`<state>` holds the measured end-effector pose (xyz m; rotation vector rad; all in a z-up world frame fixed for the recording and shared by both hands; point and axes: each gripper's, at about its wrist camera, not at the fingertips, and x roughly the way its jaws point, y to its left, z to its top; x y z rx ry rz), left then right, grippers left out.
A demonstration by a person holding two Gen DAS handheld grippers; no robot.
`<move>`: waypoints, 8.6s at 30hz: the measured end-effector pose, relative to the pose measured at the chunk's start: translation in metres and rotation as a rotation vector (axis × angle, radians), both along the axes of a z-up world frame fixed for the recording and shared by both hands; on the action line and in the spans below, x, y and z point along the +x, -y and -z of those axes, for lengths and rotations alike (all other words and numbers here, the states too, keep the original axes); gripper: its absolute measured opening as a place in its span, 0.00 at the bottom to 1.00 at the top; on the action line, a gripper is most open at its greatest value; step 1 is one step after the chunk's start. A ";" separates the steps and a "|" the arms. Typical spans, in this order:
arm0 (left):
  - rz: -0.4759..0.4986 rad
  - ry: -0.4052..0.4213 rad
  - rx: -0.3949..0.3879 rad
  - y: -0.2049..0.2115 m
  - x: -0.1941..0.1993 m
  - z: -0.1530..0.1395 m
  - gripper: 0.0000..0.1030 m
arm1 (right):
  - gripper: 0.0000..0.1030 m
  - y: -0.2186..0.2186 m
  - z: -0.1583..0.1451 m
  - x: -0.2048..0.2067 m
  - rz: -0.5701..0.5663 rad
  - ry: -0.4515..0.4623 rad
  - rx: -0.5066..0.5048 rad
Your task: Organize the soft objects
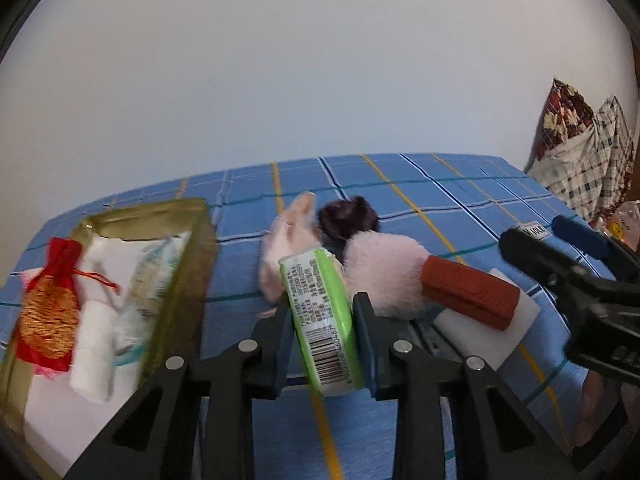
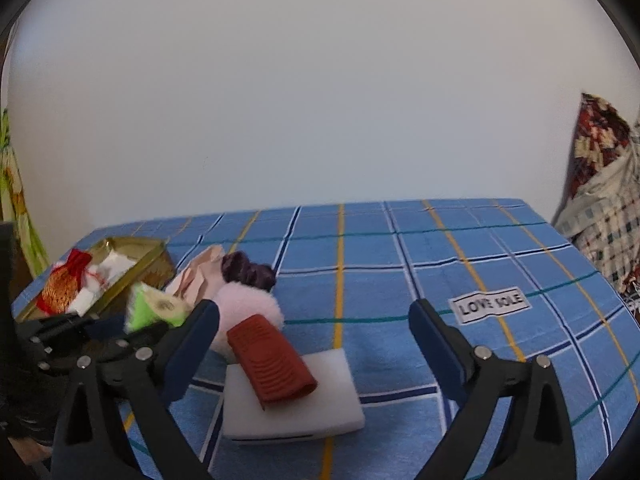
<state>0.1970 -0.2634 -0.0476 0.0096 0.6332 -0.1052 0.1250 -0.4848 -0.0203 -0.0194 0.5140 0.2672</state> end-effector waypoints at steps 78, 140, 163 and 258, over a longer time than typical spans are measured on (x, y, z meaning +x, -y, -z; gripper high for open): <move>-0.100 0.272 -0.026 -0.025 -0.060 -0.019 0.31 | 0.34 -0.044 0.004 -0.029 -0.024 0.190 -0.052; -0.192 0.348 -0.041 -0.051 -0.105 -0.024 0.31 | 0.34 -0.053 -0.015 -0.074 -0.121 0.233 -0.028; -0.231 0.359 -0.055 -0.068 -0.116 -0.026 0.31 | 0.34 -0.048 -0.024 -0.087 -0.167 0.233 -0.026; -0.308 0.296 -0.136 -0.144 -0.163 -0.031 0.31 | 0.77 -0.107 0.040 -0.080 -0.556 -0.264 -0.139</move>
